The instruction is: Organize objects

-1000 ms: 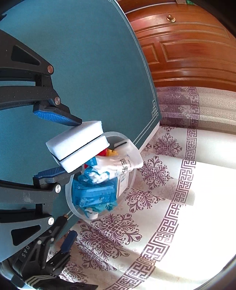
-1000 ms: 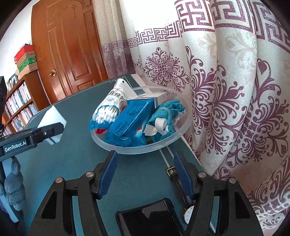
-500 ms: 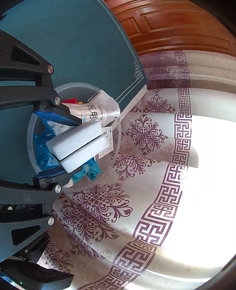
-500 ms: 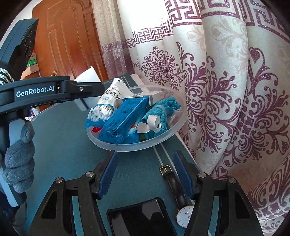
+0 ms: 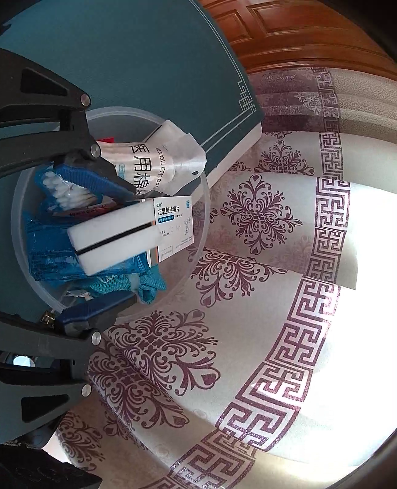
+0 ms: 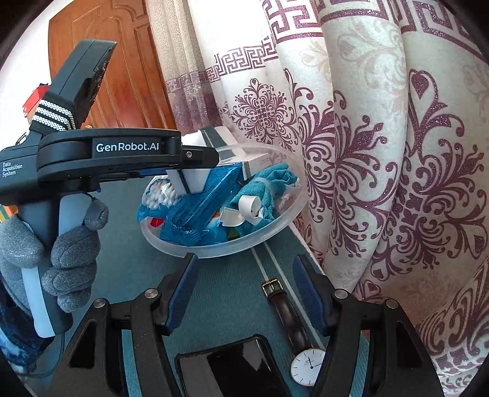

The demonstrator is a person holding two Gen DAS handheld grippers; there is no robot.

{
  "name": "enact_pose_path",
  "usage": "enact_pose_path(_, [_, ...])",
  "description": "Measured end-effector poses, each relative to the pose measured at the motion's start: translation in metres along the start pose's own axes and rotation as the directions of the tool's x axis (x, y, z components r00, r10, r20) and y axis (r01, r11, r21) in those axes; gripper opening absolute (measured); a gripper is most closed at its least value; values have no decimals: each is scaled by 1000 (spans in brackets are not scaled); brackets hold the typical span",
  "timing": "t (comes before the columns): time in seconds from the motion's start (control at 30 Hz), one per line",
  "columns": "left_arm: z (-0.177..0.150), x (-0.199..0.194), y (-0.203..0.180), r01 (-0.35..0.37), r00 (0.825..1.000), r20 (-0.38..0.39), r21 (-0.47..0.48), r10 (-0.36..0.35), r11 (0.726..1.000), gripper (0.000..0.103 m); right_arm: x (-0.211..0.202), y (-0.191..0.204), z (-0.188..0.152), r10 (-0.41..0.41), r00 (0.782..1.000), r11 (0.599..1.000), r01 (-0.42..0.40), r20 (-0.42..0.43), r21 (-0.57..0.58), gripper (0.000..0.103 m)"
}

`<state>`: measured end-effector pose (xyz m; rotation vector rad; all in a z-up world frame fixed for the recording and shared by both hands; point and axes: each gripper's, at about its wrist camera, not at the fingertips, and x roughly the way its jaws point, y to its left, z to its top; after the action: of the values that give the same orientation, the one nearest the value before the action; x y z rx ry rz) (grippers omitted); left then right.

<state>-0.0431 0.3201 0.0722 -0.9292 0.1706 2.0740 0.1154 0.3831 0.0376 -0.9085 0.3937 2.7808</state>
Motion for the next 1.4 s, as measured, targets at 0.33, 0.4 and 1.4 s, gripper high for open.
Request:
enact_pose_path(0.33, [-3, -22, -2, -35, 995, 90, 13, 34, 999, 97, -2, 1, 1, 2, 1000, 1000, -2, 6, -1, 65])
enact_pose_path(0.4, [-4, -26, -2, -51, 994, 100, 15, 49, 999, 97, -5, 1, 0, 3, 1000, 1000, -3, 9, -2, 65])
enact_pose_path(1.4, [-42, -84, -3, -442, 889, 157, 39, 431, 896, 103, -15, 11, 8, -50, 999, 999, 50, 1, -20, 91])
